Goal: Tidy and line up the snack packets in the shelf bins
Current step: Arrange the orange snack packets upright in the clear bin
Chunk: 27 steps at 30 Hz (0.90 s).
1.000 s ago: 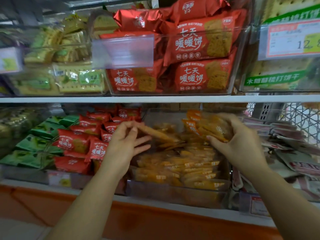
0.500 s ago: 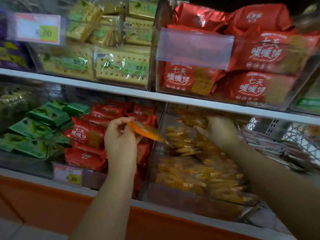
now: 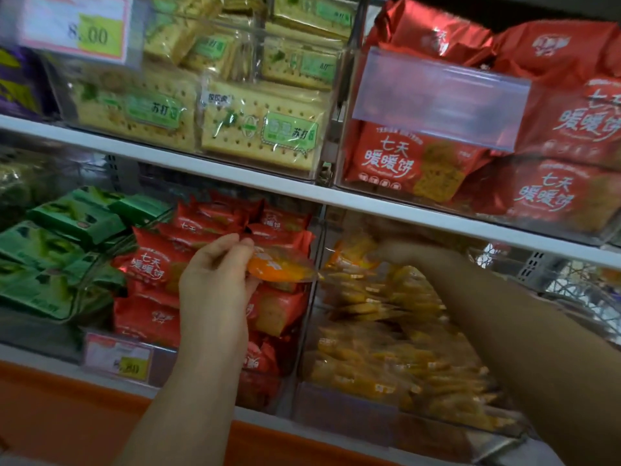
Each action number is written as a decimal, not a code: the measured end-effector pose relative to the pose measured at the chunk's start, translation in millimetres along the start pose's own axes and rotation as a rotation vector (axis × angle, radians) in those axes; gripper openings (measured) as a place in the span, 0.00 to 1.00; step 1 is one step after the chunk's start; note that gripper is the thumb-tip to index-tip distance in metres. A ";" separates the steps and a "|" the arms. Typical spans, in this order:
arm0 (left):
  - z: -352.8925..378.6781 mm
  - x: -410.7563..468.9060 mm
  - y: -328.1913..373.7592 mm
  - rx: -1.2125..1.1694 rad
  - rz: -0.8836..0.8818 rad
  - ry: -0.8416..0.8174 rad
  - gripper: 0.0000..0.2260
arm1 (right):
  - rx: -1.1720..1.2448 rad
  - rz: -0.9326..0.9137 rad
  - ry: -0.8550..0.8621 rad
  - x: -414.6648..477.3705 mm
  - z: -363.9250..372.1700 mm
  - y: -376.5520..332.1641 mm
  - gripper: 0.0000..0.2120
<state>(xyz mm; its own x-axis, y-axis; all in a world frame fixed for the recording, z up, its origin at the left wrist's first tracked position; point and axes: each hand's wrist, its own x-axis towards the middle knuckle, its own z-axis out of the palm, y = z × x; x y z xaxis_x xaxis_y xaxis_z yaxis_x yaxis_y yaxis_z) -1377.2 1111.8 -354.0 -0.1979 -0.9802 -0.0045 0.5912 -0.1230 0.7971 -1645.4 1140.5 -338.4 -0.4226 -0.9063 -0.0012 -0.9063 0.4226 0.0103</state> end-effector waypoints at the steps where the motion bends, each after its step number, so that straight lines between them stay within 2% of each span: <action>1: -1.0 0.5 -2.9 0.037 0.015 -0.012 0.08 | -0.005 -0.008 -0.012 -2.9 -0.6 -1.6 0.30; 3: -1.6 -0.1 -9.6 0.109 0.039 -0.012 0.13 | -0.045 -0.053 0.049 -9.4 -3.2 -4.1 0.29; 5: -0.2 -2.2 -14.8 0.136 0.052 -0.018 0.15 | -0.035 -0.015 0.091 -11.0 -0.2 -1.7 0.28; 9: 3.6 -8.8 -16.3 0.105 0.028 0.001 0.15 | -0.138 -0.008 0.093 -19.3 5.4 -8.4 0.20; 11: 4.5 -10.4 -16.8 0.077 0.015 0.015 0.14 | -0.079 0.028 0.192 -21.4 7.6 -16.7 0.21; 13: 5.1 -11.4 -15.8 0.074 0.015 0.027 0.14 | -0.152 -0.013 0.351 -24.0 10.3 -23.0 0.22; 15: 5.4 -10.7 -14.4 0.086 0.030 0.026 0.14 | -0.154 -0.076 0.381 -24.2 11.5 -22.3 0.21; 18: 3.8 -9.2 -14.8 0.103 0.049 0.038 0.14 | -0.034 -0.137 0.390 -27.4 11.0 -16.0 0.18; 21: 3.0 -8.5 -13.8 0.096 0.061 0.050 0.14 | -0.158 -0.080 0.480 -23.8 10.3 -13.1 0.17; 24: 2.3 -6.4 -13.4 0.111 0.074 0.055 0.14 | -0.301 -0.010 0.282 -20.4 22.9 -24.8 0.13; 27: 1.2 -4.5 -13.6 0.124 0.059 0.060 0.14 | -0.216 -0.027 0.079 -19.0 23.2 -27.7 0.11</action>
<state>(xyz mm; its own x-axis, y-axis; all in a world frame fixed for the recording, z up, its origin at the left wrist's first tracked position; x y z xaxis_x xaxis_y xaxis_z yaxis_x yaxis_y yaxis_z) -1385.3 1118.0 -364.2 -0.1167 -0.9931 0.0115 0.4985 -0.0486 0.8655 -1612.5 1146.1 -361.8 -0.3886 -0.9184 0.0738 -0.8906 0.3950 0.2253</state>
